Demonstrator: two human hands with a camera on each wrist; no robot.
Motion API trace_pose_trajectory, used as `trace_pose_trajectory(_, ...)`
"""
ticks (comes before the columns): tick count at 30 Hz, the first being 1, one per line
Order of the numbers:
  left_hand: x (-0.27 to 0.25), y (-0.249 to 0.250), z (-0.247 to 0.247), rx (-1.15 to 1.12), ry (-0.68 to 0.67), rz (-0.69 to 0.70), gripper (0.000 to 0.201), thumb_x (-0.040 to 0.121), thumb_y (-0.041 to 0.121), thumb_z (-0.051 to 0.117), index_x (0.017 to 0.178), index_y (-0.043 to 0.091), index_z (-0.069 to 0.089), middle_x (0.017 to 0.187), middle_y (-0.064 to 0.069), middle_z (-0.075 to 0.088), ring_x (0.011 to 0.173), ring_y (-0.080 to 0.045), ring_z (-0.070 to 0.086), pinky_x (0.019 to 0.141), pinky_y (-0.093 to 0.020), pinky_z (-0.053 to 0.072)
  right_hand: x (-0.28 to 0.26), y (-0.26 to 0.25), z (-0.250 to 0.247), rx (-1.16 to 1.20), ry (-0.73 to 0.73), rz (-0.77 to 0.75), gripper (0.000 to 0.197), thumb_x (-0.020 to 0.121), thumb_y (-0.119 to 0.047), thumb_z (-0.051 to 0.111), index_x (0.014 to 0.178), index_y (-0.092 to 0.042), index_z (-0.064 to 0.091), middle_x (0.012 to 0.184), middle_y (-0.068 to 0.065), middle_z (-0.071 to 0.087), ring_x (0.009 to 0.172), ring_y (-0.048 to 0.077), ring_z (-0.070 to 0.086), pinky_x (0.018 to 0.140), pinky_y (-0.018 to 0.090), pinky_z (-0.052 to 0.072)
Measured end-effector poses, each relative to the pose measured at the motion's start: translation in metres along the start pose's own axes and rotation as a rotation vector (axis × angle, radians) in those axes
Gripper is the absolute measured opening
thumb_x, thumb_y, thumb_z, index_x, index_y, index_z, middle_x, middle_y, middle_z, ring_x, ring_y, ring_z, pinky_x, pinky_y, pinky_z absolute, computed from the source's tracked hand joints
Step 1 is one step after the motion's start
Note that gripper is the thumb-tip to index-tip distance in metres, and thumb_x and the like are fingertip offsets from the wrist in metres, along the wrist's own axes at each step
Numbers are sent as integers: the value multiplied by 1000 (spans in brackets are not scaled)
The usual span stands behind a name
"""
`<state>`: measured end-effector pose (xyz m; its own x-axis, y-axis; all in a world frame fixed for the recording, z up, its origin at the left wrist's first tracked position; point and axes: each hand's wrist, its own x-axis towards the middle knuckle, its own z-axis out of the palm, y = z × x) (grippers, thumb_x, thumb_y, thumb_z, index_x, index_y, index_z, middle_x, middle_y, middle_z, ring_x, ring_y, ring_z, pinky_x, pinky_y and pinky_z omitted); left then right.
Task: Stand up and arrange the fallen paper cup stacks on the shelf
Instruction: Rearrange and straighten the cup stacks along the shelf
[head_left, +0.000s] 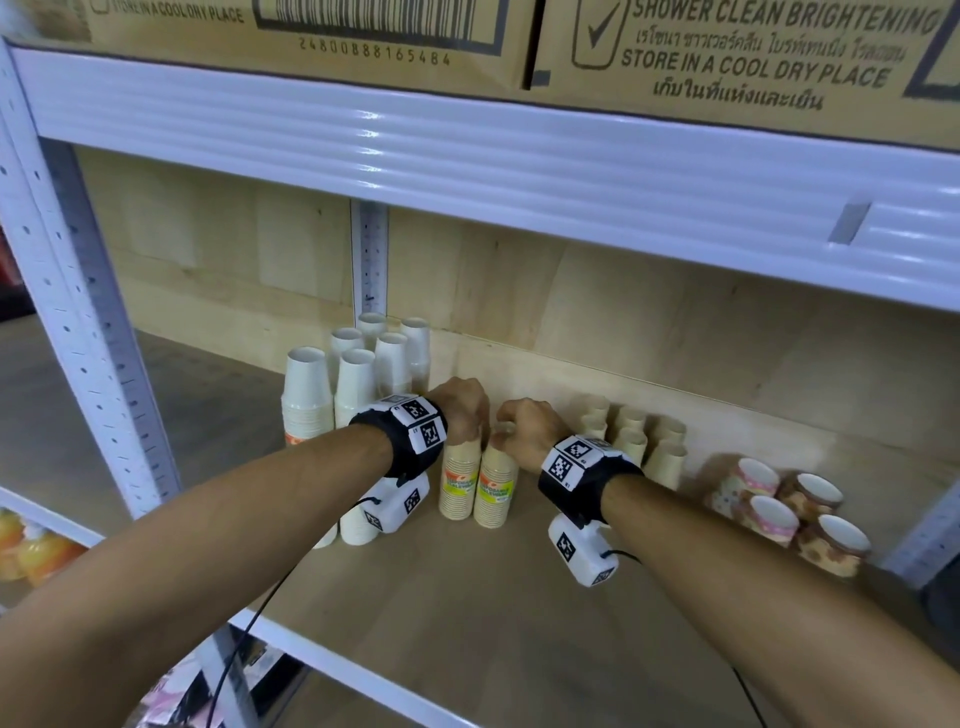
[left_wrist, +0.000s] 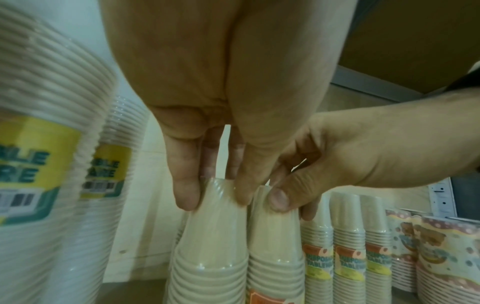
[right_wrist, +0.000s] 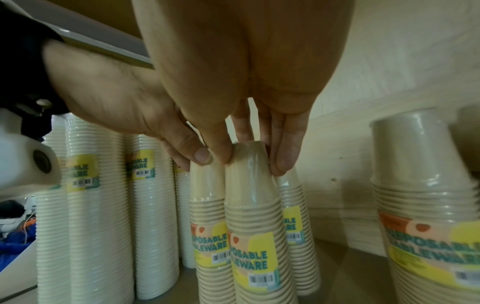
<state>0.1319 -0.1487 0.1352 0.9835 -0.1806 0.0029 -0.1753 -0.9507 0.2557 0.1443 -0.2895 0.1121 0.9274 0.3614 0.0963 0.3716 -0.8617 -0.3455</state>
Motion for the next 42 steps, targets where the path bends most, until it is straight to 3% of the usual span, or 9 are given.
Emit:
trace_pose_trajectory(6,3,16,3,-32,-18,26,23,84,9,68,106,3,68,106,-11,67,99,-27,65,83,-37,56,-19,13,-10,18,29,22,10,84,-16,60,76,-20,59,75,-1,57,74,20,54,62,25,42)
trace_pose_trajectory(11,8,40,7,-18,-22,85,24,84,7,67,108,9,71,107,-7,69,95,-24,65,76,-30,54,-36,30,-20,21,43,80,6,81,-16,60,79,-18,65,82,3,65,84,25,66,68,33,51)
trace_pose_trajectory(16,15,65,13,9,-38,130,26,84,9,67,111,9,70,110,-7,69,97,-24,65,77,-29,53,-53,55,-31,16,95,145,16,86,-19,60,98,-14,69,94,4,67,89,23,64,73,30,52)
trace_pose_trajectory(20,21,85,18,-22,-48,172,32,86,8,67,117,11,69,117,-5,67,104,-23,64,77,-24,47,-63,72,-39,-20,75,196,4,84,-20,62,82,-17,64,85,1,61,82,22,60,67,28,45)
trace_pose_trajectory(24,27,100,24,-11,-53,202,31,86,8,66,116,9,69,117,-8,67,102,-25,64,84,-30,53,-69,88,-44,-25,27,220,18,82,-22,55,63,-22,53,73,-2,59,76,23,63,60,31,47)
trace_pose_trajectory(27,31,108,28,-18,-52,221,33,87,7,65,120,9,67,119,-9,66,105,-26,63,89,-33,54,-73,97,-48,-39,45,228,19,84,-22,52,65,-22,54,74,0,62,73,21,62,56,28,43)
trace_pose_trajectory(30,35,113,32,-39,-55,228,33,87,6,65,119,9,67,119,-8,66,105,-26,64,85,-31,54,-76,102,-53,-23,52,220,14,86,-19,56,73,-19,59,80,2,64,80,22,63,66,32,51)
trace_pose_trajectory(34,39,120,35,-53,-64,249,29,87,7,66,115,11,70,115,-8,67,102,-24,64,75,-26,48,-78,105,-55,-36,62,213,26,88,-19,57,63,-29,53,72,-8,54,82,20,59,67,28,41)
trace_pose_trajectory(42,45,124,40,-47,-77,269,25,88,7,63,112,5,70,113,-11,67,102,-25,63,85,-31,52,-72,108,-50,-3,55,252,18,88,-23,51,75,-22,63,80,0,64,85,24,62,75,37,53)
